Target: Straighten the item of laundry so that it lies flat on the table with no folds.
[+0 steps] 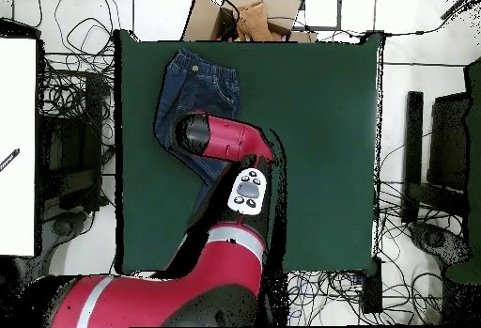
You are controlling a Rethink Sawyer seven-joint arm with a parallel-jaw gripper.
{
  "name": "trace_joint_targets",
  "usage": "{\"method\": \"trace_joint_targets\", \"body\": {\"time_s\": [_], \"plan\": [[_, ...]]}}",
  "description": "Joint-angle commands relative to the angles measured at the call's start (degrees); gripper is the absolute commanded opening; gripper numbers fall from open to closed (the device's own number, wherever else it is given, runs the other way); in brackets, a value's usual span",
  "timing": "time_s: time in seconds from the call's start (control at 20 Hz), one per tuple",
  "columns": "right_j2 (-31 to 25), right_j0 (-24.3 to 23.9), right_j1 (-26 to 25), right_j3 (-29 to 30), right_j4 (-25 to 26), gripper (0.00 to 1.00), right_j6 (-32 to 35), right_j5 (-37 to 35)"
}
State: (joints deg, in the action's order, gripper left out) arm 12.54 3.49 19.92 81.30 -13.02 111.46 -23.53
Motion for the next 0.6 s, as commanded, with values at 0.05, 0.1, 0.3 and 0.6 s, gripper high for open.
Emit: {"method": "trace_joint_targets", "body": {"time_s": [0.05, 0.1, 0.3, 0.6], "plan": [[-8.8, -1.9, -0.7, 7.5, 4.2, 1.00, 1.0, 3.4], [-9.8, -2.6, -0.5, 8.4, 4.0, 1.00, 1.5, 3.5], [-13.2, -5.4, -1.9, 9.0, 4.1, 1.00, 1.9, 4.9], [-11.8, -3.0, -3.7, 7.6, 5.3, 1.00, 4.2, 6.9]]}}
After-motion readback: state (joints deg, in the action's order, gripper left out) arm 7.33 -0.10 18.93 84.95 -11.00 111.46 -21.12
